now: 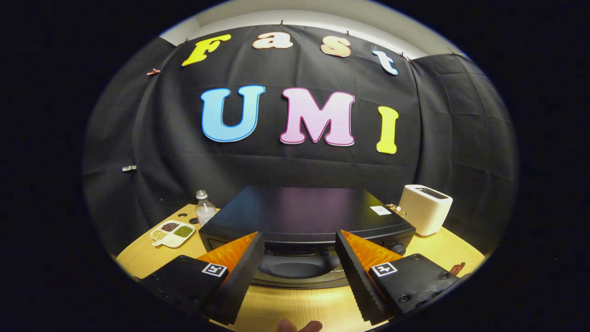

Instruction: Open the toaster oven, put the food inside, and close the toaster oven door.

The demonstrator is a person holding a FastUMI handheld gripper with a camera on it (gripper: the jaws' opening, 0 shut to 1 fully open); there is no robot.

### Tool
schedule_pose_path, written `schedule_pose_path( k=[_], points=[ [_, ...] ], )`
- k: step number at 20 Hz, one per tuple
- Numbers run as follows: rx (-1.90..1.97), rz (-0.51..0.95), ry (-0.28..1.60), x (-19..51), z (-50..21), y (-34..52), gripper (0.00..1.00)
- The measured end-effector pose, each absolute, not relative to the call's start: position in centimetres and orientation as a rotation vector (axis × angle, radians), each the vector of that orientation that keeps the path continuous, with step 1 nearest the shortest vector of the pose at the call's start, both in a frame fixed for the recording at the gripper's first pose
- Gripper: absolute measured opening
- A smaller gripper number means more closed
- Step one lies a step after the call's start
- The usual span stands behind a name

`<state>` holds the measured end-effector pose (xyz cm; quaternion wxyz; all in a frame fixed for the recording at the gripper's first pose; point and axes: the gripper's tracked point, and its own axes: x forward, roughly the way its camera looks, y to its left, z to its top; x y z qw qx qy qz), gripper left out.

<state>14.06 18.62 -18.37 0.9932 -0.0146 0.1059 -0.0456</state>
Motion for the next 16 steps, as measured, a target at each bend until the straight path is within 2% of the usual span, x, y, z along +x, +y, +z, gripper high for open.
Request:
schedule_pose_path(
  k=[4,8,16],
  points=[
    [0.004,-0.123,0.239,14.9,-19.8,18.6,0.98],
    [0.018,-0.095,0.242,15.0,-20.0,19.0,0.96],
    [0.027,-0.075,0.264,11.2,-20.8,19.1,0.97]
  ],
)
